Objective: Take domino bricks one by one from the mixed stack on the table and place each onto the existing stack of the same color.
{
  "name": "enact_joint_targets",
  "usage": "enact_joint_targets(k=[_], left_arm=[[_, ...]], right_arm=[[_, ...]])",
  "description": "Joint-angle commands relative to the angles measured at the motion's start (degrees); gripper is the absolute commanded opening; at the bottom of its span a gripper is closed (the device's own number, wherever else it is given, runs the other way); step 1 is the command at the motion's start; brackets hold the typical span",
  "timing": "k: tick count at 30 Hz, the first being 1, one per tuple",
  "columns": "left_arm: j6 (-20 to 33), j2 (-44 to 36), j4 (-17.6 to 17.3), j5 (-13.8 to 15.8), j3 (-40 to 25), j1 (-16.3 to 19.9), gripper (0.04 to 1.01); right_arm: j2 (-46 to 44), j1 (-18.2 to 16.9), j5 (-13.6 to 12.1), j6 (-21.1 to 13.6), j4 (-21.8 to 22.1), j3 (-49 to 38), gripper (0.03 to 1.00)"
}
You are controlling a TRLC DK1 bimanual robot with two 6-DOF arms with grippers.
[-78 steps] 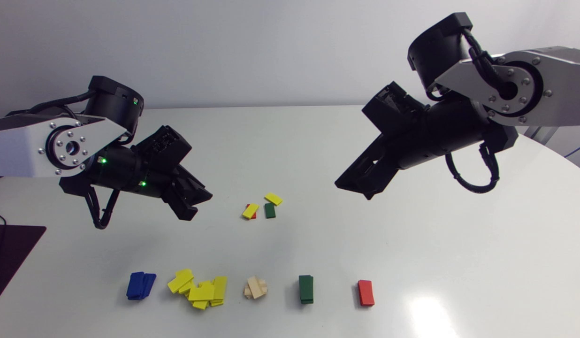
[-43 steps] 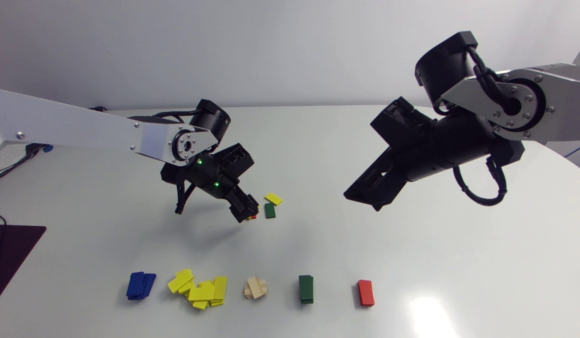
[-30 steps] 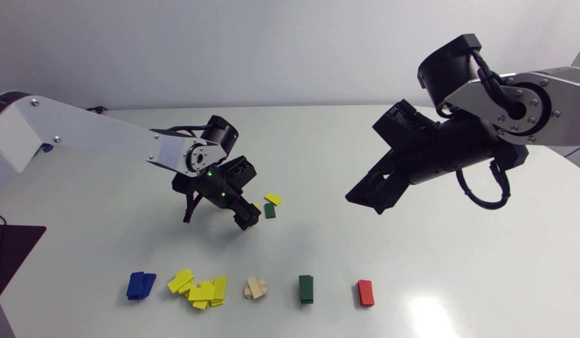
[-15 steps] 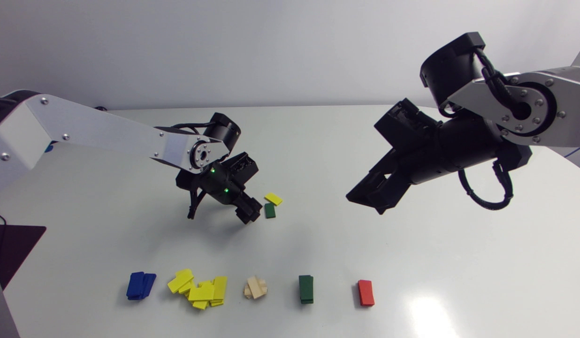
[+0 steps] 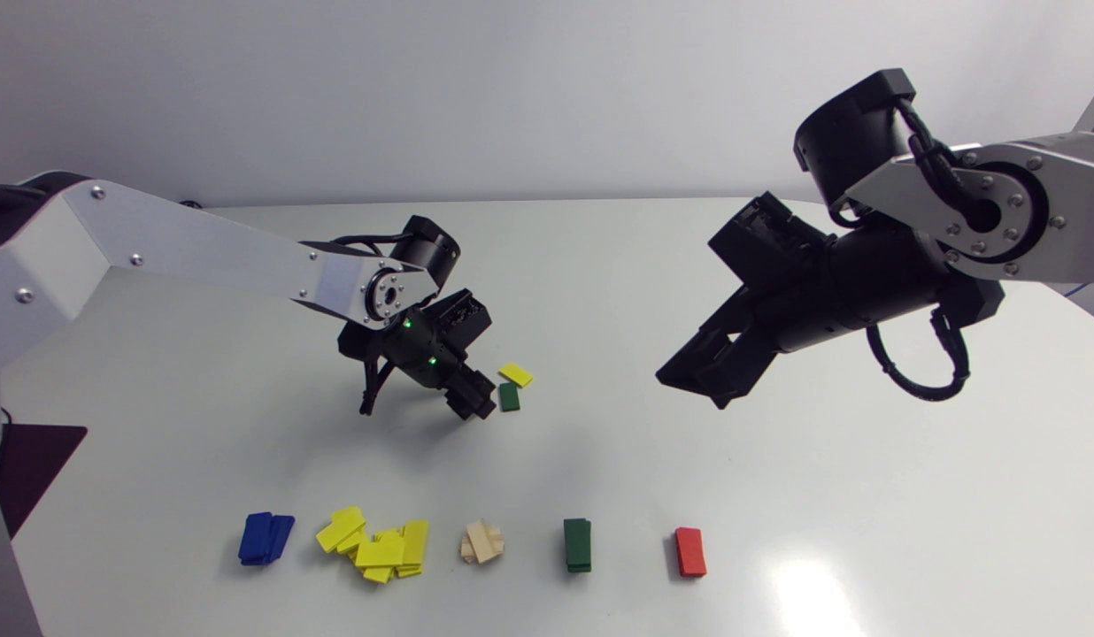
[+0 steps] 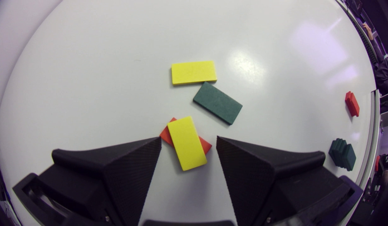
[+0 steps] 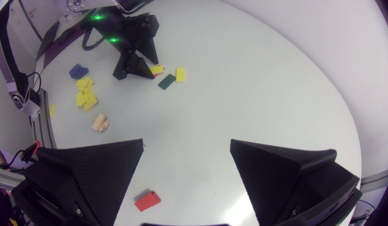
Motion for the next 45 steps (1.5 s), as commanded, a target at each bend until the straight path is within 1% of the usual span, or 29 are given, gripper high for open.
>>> enact_joint_targets(k=[1,7,8,9,10,15,17,21,23,25,35,38,42,45], left_arm=[[-1.65,1.7,0.02,-0.28,1.3,-0.31,0.564],[-1.74,1.7,-0.07,-0.28,1.21,-0.31,0.556],[-1.83,1.79,-0.07,-0.28,1.12,-0.4,0.526],[-1.91,1.97,-0.07,-0.28,1.12,-0.4,0.456],[-1.91,2.05,-0.07,-0.28,1.12,-0.4,0.418],[-2.0,2.05,-0.07,-0.28,1.03,-0.49,0.297],[-2.09,2.05,-0.07,-0.28,0.95,-0.49,0.252],[-2.09,1.44,-0.07,-0.36,0.68,-0.57,0.238],[-2.09,1.0,-0.16,-0.36,0.51,-0.49,0.187],[-2.09,0.38,-0.33,-0.36,0.24,-0.49,0.157],[-1.83,-6.91,-1.12,-0.36,-2.04,0.13,0.154],[-1.65,-9.55,-2.0,-0.36,-3.27,0.31,0.154],[-1.47,-14.38,-3.14,-0.36,-7.05,0.92,0.154],[-0.51,-19.39,-3.67,-0.36,-11.8,2.15,0.154]], right_arm=[[-1.05,-0.28,-0.06,-0.51,0.13,-1.57,0.97],[-1.22,-0.28,0.12,-0.51,0.13,-1.84,0.97],[-1.31,-0.28,0.12,-0.51,0.13,-1.93,0.97],[-1.31,-0.19,0.12,-0.51,0.13,-2.01,0.97],[-1.4,-0.28,0.12,-0.51,0.13,-2.01,0.97],[-1.84,-0.28,0.12,-0.51,0.13,-2.28,0.97],[-1.93,-0.28,0.12,-0.51,0.13,-2.28,0.97],[-2.01,-0.28,0.12,-0.42,0.13,-2.37,0.97],[-2.1,-0.28,0.12,-0.33,0.13,-2.45,0.97],[-2.19,-0.28,0.12,-0.33,0.13,-2.45,0.97],[-2.89,0.16,0.12,0.02,0.13,-2.81,0.97],[-3.42,0.16,0.12,0.11,0.04,-2.98,0.97],[-4.21,0.16,0.12,0.02,-0.04,-3.42,0.97],[-4.65,-0.11,0.12,-0.16,-0.04,-3.77,0.97]])
